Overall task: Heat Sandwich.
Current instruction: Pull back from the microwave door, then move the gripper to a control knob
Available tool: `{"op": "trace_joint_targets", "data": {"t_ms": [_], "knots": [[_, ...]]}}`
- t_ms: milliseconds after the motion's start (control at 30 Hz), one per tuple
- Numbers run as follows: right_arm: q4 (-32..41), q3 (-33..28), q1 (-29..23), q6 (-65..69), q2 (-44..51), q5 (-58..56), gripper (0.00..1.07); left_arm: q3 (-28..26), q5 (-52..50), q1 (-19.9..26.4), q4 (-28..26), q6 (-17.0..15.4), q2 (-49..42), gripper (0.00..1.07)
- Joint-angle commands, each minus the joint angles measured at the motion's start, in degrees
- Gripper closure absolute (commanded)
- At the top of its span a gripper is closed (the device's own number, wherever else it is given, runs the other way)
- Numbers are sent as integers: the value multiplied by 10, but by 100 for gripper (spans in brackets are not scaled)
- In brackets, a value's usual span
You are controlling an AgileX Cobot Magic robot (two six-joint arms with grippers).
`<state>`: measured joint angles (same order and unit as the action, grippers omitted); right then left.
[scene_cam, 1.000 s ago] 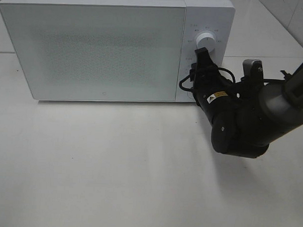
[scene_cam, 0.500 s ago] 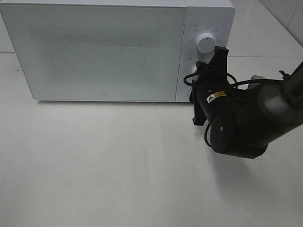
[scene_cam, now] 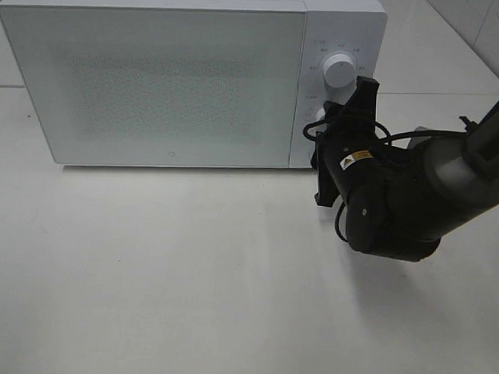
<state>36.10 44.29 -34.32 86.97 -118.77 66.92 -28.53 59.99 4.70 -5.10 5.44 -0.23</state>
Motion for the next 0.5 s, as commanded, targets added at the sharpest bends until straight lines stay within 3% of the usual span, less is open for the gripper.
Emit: {"op": "trace_joint_targets", "data": {"t_ms": [33,367,500], "knots": [[2,11,3,9,6,28,102,2,-6,-5,-3,-2,-15,10],[2,11,3,5,6,28,97,2,-6,-5,-3,-2,-15,10],[2,11,3,5,6,28,90,2,-6,-5,-3,-2,-15,10]]}}
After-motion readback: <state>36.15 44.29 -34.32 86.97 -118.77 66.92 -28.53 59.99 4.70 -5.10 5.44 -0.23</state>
